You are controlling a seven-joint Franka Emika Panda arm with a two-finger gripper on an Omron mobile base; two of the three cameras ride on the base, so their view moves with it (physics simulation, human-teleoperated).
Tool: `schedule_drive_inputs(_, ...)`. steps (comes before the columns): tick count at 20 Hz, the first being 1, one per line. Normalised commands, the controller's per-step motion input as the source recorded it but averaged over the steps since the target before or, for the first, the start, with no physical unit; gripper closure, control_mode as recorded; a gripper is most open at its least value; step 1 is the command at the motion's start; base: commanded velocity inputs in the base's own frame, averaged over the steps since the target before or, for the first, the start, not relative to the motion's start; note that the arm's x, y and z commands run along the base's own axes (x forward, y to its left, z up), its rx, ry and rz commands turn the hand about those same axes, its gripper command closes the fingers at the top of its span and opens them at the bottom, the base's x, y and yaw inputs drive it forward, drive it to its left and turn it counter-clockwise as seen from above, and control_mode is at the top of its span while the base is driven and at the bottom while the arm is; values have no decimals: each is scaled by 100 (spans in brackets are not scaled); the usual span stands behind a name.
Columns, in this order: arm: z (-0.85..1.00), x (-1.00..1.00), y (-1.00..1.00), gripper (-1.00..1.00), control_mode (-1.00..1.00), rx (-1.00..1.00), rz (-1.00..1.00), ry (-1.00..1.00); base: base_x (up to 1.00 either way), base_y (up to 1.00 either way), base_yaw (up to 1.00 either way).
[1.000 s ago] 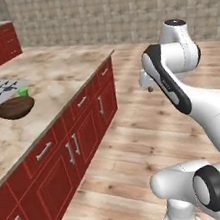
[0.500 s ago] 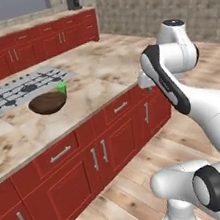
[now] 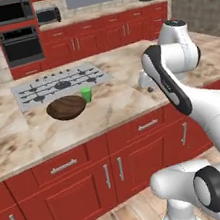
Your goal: Pick the cup and bowl from the counter and place them on the counter next to the sink.
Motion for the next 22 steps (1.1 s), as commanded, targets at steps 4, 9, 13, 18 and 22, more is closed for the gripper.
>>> schedule_drive_inputs(4,0,0,0,-100,100,0,0,0,96,-46,52)
schedule_drive_inputs(9,0,0,0,-100,100,0,0,0,91,-16,20)
schedule_drive_inputs(13,0,0,0,-100,100,0,0,0,89,-26,7)
schedule_drive_inputs(18,0,0,0,-100,100,0,0,0,84,-43,3)
schedule_drive_inputs(22,0,0,0,-100,100,0,0,0,17,-34,0)
